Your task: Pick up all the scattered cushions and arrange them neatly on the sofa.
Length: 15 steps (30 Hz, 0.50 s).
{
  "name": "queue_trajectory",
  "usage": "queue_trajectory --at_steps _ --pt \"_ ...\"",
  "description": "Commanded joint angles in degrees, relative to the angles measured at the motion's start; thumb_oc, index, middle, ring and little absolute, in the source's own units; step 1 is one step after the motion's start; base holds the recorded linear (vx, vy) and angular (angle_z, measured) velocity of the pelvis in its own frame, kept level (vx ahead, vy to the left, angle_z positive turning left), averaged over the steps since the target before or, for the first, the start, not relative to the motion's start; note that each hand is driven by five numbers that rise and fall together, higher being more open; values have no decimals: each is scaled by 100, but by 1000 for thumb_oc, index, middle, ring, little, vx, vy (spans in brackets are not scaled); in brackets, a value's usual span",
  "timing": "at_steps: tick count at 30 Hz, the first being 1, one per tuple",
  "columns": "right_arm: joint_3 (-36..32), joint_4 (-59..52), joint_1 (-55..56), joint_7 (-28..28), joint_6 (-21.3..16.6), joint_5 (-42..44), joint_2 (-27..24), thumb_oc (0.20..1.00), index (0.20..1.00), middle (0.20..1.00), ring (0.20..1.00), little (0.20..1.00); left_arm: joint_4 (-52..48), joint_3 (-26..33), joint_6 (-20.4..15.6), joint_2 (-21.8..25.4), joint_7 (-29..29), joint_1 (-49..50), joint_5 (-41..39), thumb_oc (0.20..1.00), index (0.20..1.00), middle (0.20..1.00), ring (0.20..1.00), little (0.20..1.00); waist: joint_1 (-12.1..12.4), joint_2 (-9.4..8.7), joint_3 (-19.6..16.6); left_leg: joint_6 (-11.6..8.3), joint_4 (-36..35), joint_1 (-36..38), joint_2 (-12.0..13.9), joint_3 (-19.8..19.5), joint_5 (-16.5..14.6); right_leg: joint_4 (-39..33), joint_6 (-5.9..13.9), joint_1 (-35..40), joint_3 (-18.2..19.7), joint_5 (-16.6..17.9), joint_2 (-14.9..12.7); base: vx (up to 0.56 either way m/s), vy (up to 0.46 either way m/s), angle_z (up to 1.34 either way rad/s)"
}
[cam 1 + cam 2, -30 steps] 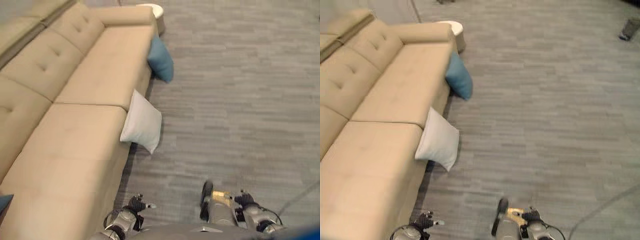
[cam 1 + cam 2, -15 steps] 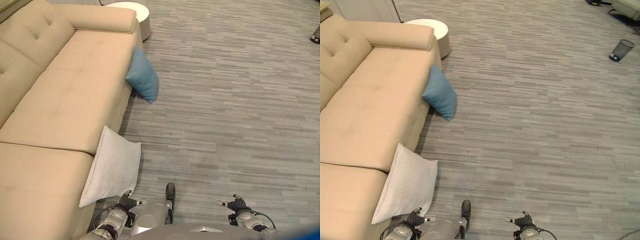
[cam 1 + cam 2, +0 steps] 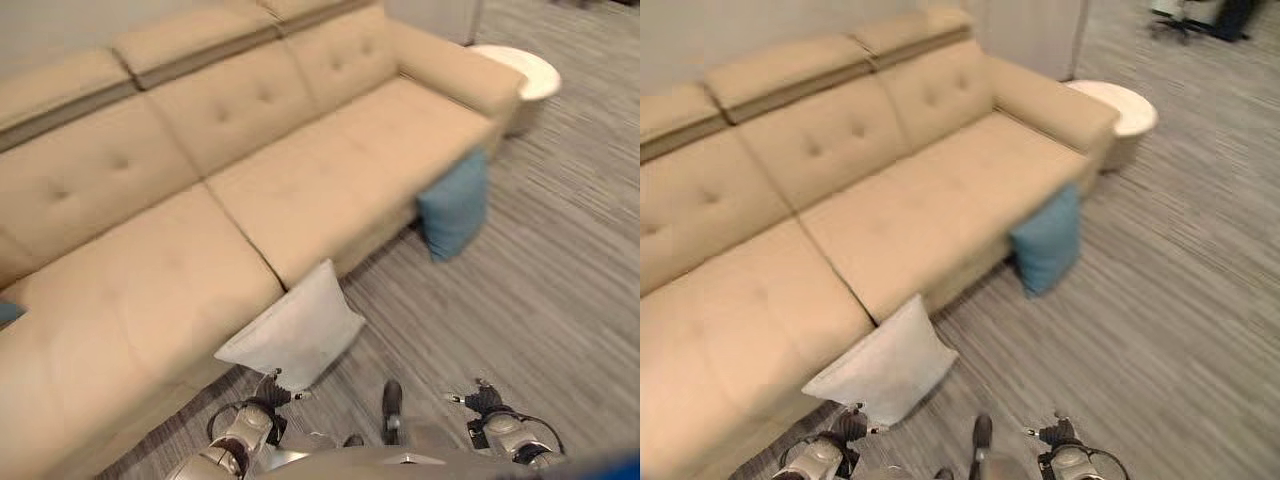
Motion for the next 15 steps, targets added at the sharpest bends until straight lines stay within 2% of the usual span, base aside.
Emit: queue_trajectory --at_steps 1,3,5,7,9,10,11,14,15 --pt "176 -100 193 3 -86 -109 6 1000 1000 1000 1000 1000 148 48 -33 -120 -8 -30 -8 1000 1000 1000 1000 1000 -134 23 207 -208 50 -711 279 70 195 177 913 584 -329 -798 -418 -30 -131 34" --pt "163 -90 178 -5 -87 -116 -37 1000 1000 1000 1000 1000 127 39 -29 -148 -10 -26 -41 1000 1000 1000 1000 1000 -118 13 271 -272 162 -910 357 285 239 151 876 673 -601 -887 -472 -80 -109 72" --pt "126 -69 190 -21 -79 -89 -71 1000 1000 1000 1000 1000 86 17 -22 -160 6 -38 1 1000 1000 1000 1000 1000 -163 -16 330 -307 213 -1131 715 1377 282 37 859 852 -1177 -951 -585 -88 -107 165" --pt "72 -52 223 -15 -72 -32 -62 1000 1000 1000 1000 1000 75 -17 -26 -153 5 -52 29 1000 1000 1000 1000 1000 -259 -31 306 -276 264 -1199 830 2046 302 -38 867 931 -1492 -954 -641 -48 -49 91" --pt "41 -41 241 -13 -39 3 -24 1000 1000 1000 1000 1000 19 -24 -11 -132 5 -69 56 1000 1000 1000 1000 1000 -354 -25 255 -272 216 -1133 997 2900 264 -82 887 970 -1755 -950 -684 -17 8 112" --pt "30 -35 239 -19 -30 16 -10 1000 1000 1000 1000 1000 2 -16 -14 -140 -8 -79 58 1000 1000 1000 1000 1000 -377 -19 229 -259 197 -1123 1017 3132 261 -99 886 982 -1838 -942 -687 28 45 130" --pt "44 -25 234 -28 -23 14 22 1000 1000 1000 1000 1000 5 1 -14 -143 -8 -72 50 1000 1000 1000 1000 1000 -370 -11 211 -282 183 -1103 1015 3203 274 -111 890 1008 -1903 -939 -689 61 69 97" --pt "112 -58 271 7 5 -157 156 1000 1000 1000 1000 1000 204 215 11 -112 -40 80 51 1000 1000 1000 1000 1000 -256 -71 63 -195 -181 -853 841 2851 239 -49 941 1169 -1994 -954 -713 156 167 50" --pt "150 -111 275 31 13 -245 187 1000 1000 1000 1000 1000 216 253 11 -103 -60 134 72 1000 1000 1000 1000 1000 -198 -56 43 -127 -277 -774 791 2785 219 357 951 1104 -2013 -1068 -789 133 246 23"
